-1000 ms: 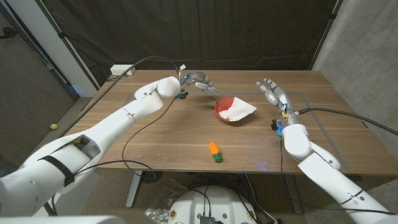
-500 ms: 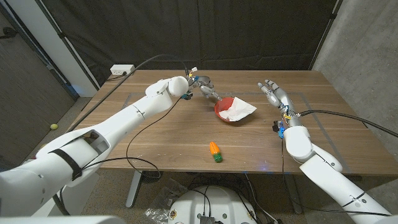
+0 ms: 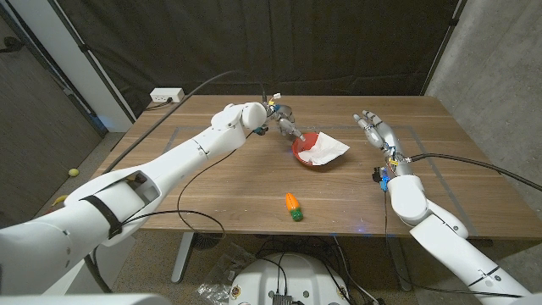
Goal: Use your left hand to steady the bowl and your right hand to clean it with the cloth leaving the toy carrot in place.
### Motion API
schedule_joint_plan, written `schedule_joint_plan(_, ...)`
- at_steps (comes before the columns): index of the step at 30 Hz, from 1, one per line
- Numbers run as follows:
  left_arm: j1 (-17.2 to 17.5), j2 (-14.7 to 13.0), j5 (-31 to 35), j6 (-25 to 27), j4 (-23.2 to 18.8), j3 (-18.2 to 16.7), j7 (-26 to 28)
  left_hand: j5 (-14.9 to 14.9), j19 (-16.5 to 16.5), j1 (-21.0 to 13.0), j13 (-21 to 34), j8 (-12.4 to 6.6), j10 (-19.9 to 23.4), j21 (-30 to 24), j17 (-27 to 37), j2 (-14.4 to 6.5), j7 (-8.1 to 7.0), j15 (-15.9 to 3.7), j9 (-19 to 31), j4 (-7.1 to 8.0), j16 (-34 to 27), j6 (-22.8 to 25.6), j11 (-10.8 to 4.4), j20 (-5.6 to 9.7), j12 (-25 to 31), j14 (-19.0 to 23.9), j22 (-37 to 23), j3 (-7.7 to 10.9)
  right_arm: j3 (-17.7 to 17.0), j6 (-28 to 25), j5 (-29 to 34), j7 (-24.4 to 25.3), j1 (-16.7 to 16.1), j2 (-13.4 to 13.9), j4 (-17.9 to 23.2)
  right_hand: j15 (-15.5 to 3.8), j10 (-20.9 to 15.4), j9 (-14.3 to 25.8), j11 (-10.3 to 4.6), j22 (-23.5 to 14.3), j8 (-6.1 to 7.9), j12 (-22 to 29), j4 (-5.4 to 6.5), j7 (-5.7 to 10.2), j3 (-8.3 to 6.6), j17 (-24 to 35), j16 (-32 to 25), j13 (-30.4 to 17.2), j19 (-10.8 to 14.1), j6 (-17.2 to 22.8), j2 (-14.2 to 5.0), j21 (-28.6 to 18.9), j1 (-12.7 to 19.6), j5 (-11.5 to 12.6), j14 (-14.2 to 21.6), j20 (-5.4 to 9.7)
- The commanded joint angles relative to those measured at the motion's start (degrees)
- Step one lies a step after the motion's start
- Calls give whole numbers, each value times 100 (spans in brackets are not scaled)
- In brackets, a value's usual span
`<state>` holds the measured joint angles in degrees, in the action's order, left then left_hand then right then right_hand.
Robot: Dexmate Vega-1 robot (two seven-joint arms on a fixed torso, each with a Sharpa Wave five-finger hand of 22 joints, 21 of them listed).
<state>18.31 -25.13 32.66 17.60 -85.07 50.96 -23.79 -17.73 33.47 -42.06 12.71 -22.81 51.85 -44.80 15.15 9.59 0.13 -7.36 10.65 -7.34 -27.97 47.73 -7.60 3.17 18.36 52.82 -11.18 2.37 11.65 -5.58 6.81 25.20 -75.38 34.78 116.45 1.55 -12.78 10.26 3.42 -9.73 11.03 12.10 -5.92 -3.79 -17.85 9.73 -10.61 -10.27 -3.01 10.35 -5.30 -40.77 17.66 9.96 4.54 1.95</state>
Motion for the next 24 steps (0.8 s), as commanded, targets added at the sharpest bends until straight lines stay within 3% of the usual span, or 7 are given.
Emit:
schedule_joint_plan(1,-163,227,828,265,91,300,-448,16,57,-8,-9,23,121,-51,-1,-51,63,-441,9,-14,-40,170,-5,-9,35,111,-9,-55,-83,239,-89,58,-169,-42,-88,-14,-39,20,5,-33,16,49,5,22,32,28,-30,-23,42,64,-47,8,-7,-1,70,-14)
schedule_joint_plan(13,-139,403,1506,493,39,460,-489,23,109,-266,-47,25,375,-112,-18,-397,79,-468,6,-8,-66,488,15,-11,30,343,-20,82,-130,455,-186,140,-240,-111,-221,-4,-65,21,-2,-35,20,51,32,16,53,33,-37,-23,66,100,-81,33,-43,0,98,-18)
schedule_joint_plan(24,-207,630,2192,648,169,709,-723,63,87,-332,-60,85,358,-127,-32,-484,82,-449,3,5,-27,498,13,-18,-31,349,-22,112,-189,645,-251,213,-296,-143,-331,5,-123,21,13,-37,18,64,59,10,72,35,-41,-23,106,126,-116,51,-78,3,121,-27)
